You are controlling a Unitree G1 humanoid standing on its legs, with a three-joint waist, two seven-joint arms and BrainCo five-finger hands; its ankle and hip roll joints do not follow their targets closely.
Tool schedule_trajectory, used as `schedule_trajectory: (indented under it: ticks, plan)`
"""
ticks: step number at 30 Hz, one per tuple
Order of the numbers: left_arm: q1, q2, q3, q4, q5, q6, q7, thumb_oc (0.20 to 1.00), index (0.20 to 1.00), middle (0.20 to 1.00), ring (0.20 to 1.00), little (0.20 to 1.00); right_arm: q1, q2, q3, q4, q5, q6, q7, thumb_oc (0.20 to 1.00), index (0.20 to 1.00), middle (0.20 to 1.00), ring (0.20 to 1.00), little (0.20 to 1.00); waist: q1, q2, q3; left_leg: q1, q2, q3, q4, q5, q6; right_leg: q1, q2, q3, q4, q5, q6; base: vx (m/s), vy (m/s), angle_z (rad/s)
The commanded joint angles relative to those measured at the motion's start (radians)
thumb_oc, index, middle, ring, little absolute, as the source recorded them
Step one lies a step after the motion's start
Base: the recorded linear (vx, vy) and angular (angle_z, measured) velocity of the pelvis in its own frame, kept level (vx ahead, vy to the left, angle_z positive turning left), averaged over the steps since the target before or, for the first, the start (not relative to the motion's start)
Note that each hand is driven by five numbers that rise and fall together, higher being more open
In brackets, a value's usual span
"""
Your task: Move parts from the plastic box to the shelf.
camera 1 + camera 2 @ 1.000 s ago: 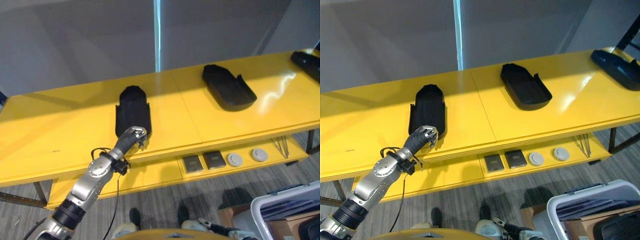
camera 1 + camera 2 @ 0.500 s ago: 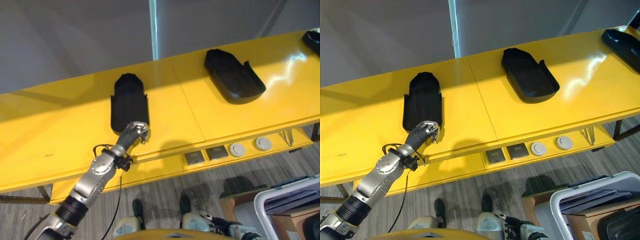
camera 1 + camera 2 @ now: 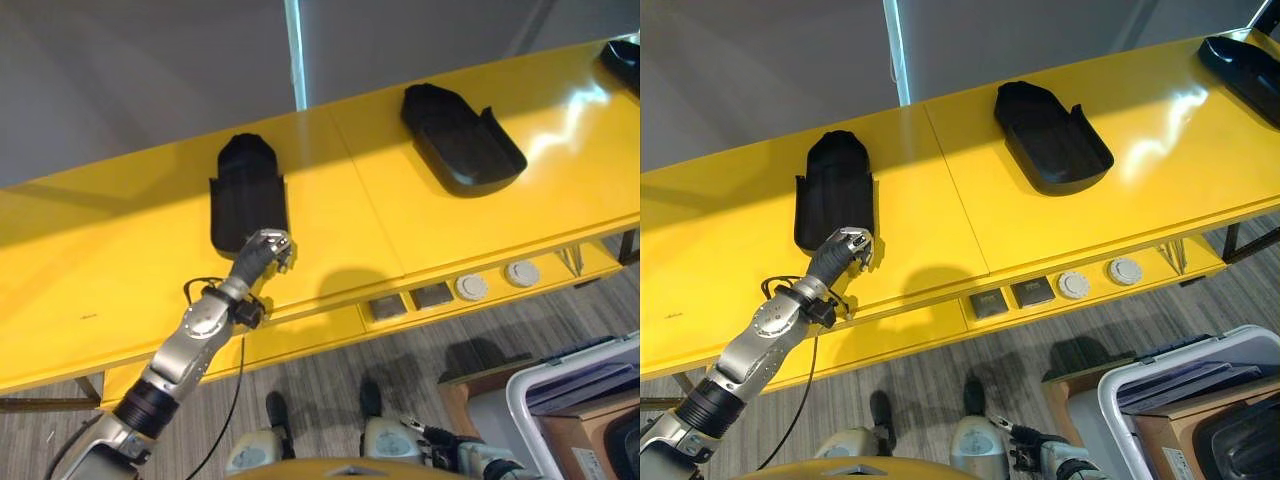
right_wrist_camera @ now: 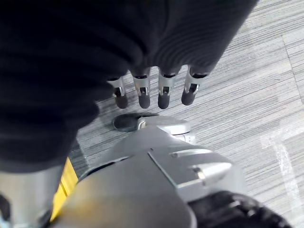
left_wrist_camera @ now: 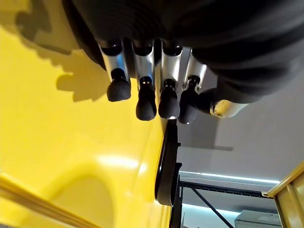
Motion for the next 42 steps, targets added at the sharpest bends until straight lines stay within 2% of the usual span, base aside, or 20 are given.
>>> schedule_trajectory:
  ticks: [1,3,5,6,10,15,17,21,29,36,40,41,42]
  plan:
    - [-0.048,0.002,0.019,0.012,-0.016,-0.058,-0.018,0.2,0.2,0.2,0.2,0.2,0.038,0.019,0.032,0.031,-0.029,0.016,-0.003,1.0,1.0,1.0,1.0,1.0,0.0,-0.033,0.003,0.043,0.013,0.029,0.002,-0.129,-0.004,0.05,-0.011,-0.025,0.002,-0.128,-0.004,0.0,0.0,0.0]
    - [-0.029,0.001,0.02,-0.001,-0.003,-0.094,-0.015,0.2,0.2,0.2,0.2,0.2,0.043,0.022,0.028,0.041,-0.031,0.01,-0.001,1.0,1.0,1.0,1.0,1.0,0.007,-0.035,-0.014,0.053,0.013,0.031,0.002,-0.133,-0.004,0.063,-0.011,-0.032,0.002,-0.133,-0.003,0.0,0.0,0.0]
    - [-0.015,0.0,0.026,-0.014,0.02,-0.132,-0.006,1.0,1.0,1.0,1.0,1.0,0.045,0.025,0.025,0.048,-0.027,0.004,-0.002,1.0,1.0,1.0,1.0,1.0,0.013,-0.038,-0.028,0.06,0.013,0.034,0.002,-0.136,-0.003,0.073,-0.012,-0.038,0.002,-0.137,-0.003,-0.03,0.02,0.01]
    - [0.001,0.004,0.036,-0.043,0.06,-0.19,0.003,1.0,1.0,1.0,1.0,1.0,0.044,0.029,0.022,0.053,-0.02,0.002,-0.007,1.0,1.0,1.0,1.0,1.0,0.021,-0.044,-0.043,0.07,0.015,0.037,0.002,-0.141,-0.002,0.085,-0.013,-0.045,0.002,-0.141,-0.002,-0.09,0.049,-0.01]
    - [0.017,0.02,0.052,-0.101,0.114,-0.292,0.069,1.0,1.0,1.0,1.0,1.0,0.037,0.036,0.017,0.062,0.008,0.005,-0.022,1.0,1.0,1.0,1.0,1.0,0.033,-0.059,-0.076,0.094,0.015,0.039,0.002,-0.151,0.003,0.106,-0.016,-0.053,0.002,-0.138,0.003,-0.09,0.042,0.0]
    - [0.02,0.016,0.038,-0.102,0.145,-0.375,0.128,1.0,1.0,1.0,1.0,1.0,0.023,0.045,0.013,0.079,0.027,0.006,-0.031,1.0,1.0,1.0,1.0,1.0,0.04,-0.08,-0.098,0.114,0.011,0.035,0.002,-0.161,0.013,0.124,-0.017,-0.052,0.002,-0.133,0.004,-0.04,0.016,0.04]
    - [0.021,0.015,0.007,-0.08,0.256,-0.432,0.16,1.0,1.0,1.0,1.0,1.0,0.014,0.052,0.015,0.087,0.031,0.018,-0.03,1.0,1.0,1.0,1.0,1.0,0.041,-0.095,-0.106,0.126,0.008,0.031,0.002,-0.171,0.019,0.135,-0.015,-0.047,0.002,-0.133,0.003,-0.05,0.01,0.0]
    - [0.038,0.027,-0.046,-0.042,0.35,-0.493,0.217,1.0,1.0,1.0,1.0,1.0,0.001,0.064,0.019,0.12,0.022,0.027,-0.024,1.0,1.0,1.0,1.0,1.0,0.046,-0.103,-0.113,0.137,0.005,0.023,0.002,-0.18,0.025,0.15,-0.008,-0.041,0.002,-0.139,-0.002,-0.04,0.049,0.0]
    - [0.032,0.047,-0.069,-0.02,0.34,-0.521,0.248,1.0,1.0,1.0,1.0,1.0,0.004,0.057,-0.012,0.121,0.124,0.029,-0.051,1.0,1.0,1.0,1.0,1.0,0.032,-0.113,-0.122,0.142,-0.019,0.017,0.002,-0.199,0.044,0.15,-0.019,-0.012,0.003,-0.121,0.017,-0.01,0.119,0.01]
    - [-0.056,0.059,-0.093,-0.032,0.344,-0.498,0.173,1.0,1.0,1.0,1.0,1.0,0.062,0.069,-0.062,0.093,0.173,0.051,-0.067,1.0,1.0,1.0,1.0,1.0,-0.021,-0.124,-0.086,0.118,-0.053,0.03,0.002,-0.215,0.074,0.069,-0.059,0.028,0.043,-0.064,0.078,-0.07,0.14,-0.17]
    - [-0.069,0.067,-0.097,-0.036,0.364,-0.493,0.192,1.0,1.0,1.0,1.0,1.0,0.081,0.083,-0.082,0.114,0.104,0.056,-0.036,1.0,1.0,1.0,1.0,1.0,-0.036,-0.124,-0.062,0.122,-0.058,0.097,0.002,-0.224,0.075,0.023,-0.099,-0.028,0.038,-0.011,0.12,-0.13,0.084,-0.41]
    - [-0.07,0.074,-0.095,-0.036,0.379,-0.489,0.209,1.0,1.0,1.0,1.0,1.0,0.085,0.089,-0.081,0.119,0.11,0.058,-0.048,1.0,1.0,1.0,1.0,1.0,-0.034,-0.125,-0.057,0.125,-0.056,0.131,0.002,-0.223,0.075,0.015,-0.111,-0.063,0.035,0.003,0.13,-0.23,0.017,-1.34]
    - [-0.069,0.086,-0.087,-0.032,0.411,-0.473,0.257,1.0,1.0,1.0,1.0,1.0,0.092,0.095,-0.091,0.127,0.071,0.05,-0.04,1.0,1.0,1.0,1.0,1.0,-0.031,-0.125,-0.048,0.134,-0.043,0.193,0.002,-0.218,0.073,-0.019,-0.137,-0.128,0.07,0.02,0.136,-0.21,0.025,-1.67]
